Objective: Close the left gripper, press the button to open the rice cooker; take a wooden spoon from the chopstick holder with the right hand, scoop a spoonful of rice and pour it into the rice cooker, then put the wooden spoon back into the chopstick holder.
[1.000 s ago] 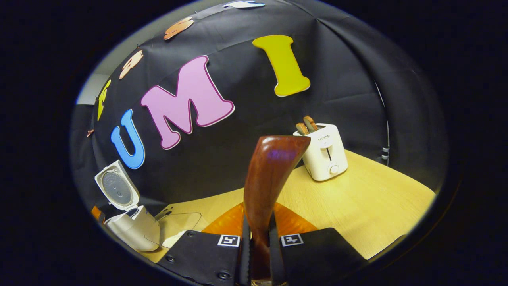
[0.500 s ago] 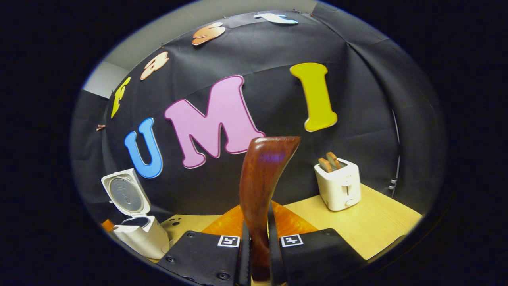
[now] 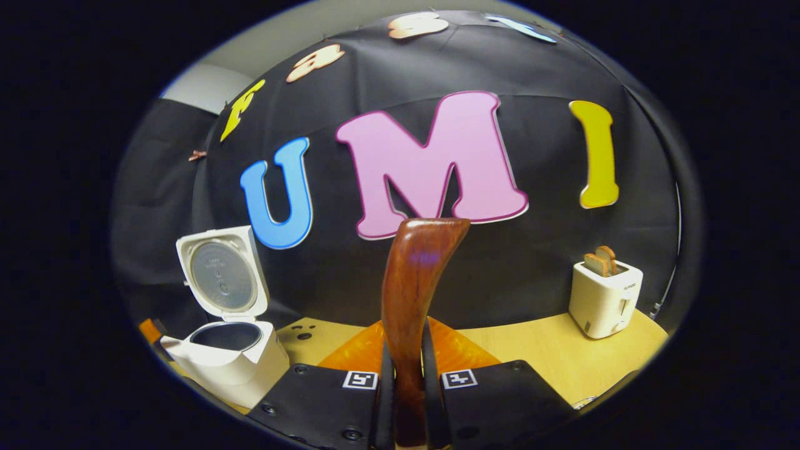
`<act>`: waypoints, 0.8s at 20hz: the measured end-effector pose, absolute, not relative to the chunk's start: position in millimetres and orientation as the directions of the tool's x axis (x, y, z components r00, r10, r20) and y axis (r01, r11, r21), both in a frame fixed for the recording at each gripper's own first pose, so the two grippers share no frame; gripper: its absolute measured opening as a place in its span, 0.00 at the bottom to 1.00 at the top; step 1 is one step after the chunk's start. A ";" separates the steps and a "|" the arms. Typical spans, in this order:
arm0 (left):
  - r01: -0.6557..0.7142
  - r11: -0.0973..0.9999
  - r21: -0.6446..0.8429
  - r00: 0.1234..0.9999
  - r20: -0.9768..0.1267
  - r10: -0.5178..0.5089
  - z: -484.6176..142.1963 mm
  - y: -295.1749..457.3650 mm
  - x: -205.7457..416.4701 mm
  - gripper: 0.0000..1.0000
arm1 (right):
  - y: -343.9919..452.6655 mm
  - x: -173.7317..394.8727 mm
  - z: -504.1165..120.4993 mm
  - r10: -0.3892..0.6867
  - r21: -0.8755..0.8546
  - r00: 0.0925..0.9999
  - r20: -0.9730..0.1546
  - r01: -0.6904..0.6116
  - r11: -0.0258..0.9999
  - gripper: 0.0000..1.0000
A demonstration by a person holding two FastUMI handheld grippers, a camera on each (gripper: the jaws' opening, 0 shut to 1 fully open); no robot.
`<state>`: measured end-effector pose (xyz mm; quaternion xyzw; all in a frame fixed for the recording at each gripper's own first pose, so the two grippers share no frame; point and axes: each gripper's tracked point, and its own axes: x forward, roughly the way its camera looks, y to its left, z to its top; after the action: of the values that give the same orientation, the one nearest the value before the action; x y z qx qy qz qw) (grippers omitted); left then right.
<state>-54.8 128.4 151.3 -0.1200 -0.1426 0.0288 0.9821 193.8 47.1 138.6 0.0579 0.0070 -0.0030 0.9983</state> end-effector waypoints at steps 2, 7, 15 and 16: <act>-0.102 0.964 -0.245 0.955 0.247 0.164 144.6 157.8 -57.0 0.95 | 62.6 207.3 115.3 0.006 0.094 0.998 -0.066 0.000 0.996 0.22; -0.326 0.910 -0.256 0.919 0.140 0.368 117.5 220.9 -64.0 0.95 | 85.0 220.1 56.4 0.000 -0.007 0.982 -0.191 -0.002 1.000 0.22; -0.391 0.873 -0.291 0.899 0.082 0.429 103.5 241.7 -68.2 0.95 | 134.2 224.7 22.8 0.082 0.053 0.961 -0.266 -0.070 0.996 0.22; -0.389 0.873 -0.293 0.900 0.082 0.428 103.8 241.6 -68.0 0.95 | 141.8 223.3 22.1 0.106 0.097 0.957 -0.271 -0.082 0.992 0.22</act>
<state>-68.0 241.6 103.8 -0.1362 -0.0721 0.2117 0.9651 223.3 141.8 22.1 0.0425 0.1390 0.0474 0.9882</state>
